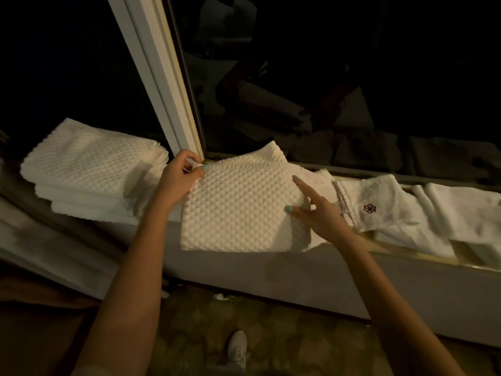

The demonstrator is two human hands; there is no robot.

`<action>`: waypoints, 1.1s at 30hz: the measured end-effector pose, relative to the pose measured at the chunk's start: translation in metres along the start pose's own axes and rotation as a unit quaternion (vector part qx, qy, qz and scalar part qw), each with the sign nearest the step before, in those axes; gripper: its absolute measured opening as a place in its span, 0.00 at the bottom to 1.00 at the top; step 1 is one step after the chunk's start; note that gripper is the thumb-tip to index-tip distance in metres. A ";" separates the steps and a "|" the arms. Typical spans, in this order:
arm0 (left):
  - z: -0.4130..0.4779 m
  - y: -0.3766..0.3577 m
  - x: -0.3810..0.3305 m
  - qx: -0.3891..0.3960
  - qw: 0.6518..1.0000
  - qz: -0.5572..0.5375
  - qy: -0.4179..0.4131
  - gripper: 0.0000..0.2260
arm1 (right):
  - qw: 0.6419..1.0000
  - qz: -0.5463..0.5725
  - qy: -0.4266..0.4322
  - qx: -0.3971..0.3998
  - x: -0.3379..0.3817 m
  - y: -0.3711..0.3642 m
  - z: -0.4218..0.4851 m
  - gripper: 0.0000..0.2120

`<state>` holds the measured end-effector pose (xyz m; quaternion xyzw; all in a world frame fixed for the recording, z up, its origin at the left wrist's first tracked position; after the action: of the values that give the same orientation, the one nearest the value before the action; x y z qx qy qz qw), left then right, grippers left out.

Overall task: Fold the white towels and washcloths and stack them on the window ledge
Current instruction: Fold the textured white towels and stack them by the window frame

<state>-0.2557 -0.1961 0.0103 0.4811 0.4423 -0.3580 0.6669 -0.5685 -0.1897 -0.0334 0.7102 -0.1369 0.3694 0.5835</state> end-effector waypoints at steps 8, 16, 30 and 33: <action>-0.105 0.000 0.013 0.009 0.980 -0.126 0.151 0.21 | 0.999 0.021 -0.005 -0.039 -0.001 -0.012 -0.019 0.29; -0.092 -0.003 -0.001 -0.029 0.988 -0.136 0.063 0.24 | 0.987 0.156 -0.031 -0.029 -0.002 -0.007 -0.018 0.38; -0.062 -0.014 0.001 0.059 0.985 -0.152 0.056 0.14 | 0.940 0.270 -0.166 -0.127 -0.026 -0.014 -0.022 0.29; -0.062 -0.014 0.004 0.049 0.982 -0.174 0.048 0.12 | 0.940 0.261 -0.168 -0.144 -0.025 -0.013 -0.025 0.28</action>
<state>-0.2821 -0.1413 -0.0073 0.4460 0.5322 -0.4664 0.5480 -0.5863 -0.1685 -0.0590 0.6097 -0.4649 0.3605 0.5312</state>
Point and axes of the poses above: each hand's wrist, its own z-axis towards the middle knuckle, its own y-axis out of the back of the hand, x = y × z, the point moved 9 cm from there along z, towards the middle knuckle, and after that the axes turned 14 degrees about -z, right-handed, at the moved point
